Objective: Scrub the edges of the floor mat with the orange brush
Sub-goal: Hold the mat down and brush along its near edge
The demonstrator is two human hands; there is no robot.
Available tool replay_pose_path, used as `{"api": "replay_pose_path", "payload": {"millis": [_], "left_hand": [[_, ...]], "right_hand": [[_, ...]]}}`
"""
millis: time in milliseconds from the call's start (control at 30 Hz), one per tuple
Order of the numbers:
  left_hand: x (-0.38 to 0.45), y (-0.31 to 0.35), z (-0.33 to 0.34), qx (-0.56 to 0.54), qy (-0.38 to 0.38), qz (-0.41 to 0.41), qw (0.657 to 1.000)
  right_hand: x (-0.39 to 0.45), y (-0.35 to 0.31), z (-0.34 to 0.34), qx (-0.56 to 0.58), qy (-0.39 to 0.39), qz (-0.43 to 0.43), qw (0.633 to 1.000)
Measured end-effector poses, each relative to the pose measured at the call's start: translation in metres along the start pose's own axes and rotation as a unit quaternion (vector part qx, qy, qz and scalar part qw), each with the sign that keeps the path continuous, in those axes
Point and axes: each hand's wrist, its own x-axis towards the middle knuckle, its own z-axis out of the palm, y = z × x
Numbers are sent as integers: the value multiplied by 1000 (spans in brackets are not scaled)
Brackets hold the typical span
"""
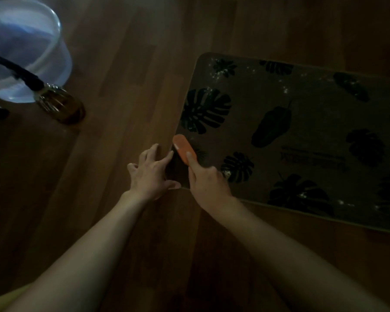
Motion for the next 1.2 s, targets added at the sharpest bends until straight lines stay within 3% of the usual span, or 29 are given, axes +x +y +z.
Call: {"api": "replay_pose_path", "payload": {"millis": [133, 233, 400, 533, 800, 1033, 1200], "left_hand": [[1, 16, -4, -4, -22, -17, 1000], [4, 33, -4, -17, -53, -21, 998], [5, 35, 2, -34, -61, -18, 997], [4, 32, 2, -19, -60, -19, 998], [4, 30, 0, -7, -82, -3, 997], [0, 40, 7, 0, -73, -20, 997], [0, 50, 5, -4, -85, -52, 995]], "right_hand": [[-49, 30, 22, 87, 1, -12, 996], [-69, 37, 19, 78, -10, -21, 997], [-9, 33, -8, -11, 19, 7, 1000], [11, 22, -14, -9, 19, 20, 1000], [-87, 50, 8, 115, -13, 16, 993], [-11, 44, -9, 27, 32, 25, 999], [-18, 44, -15, 24, 24, 24, 999]]}}
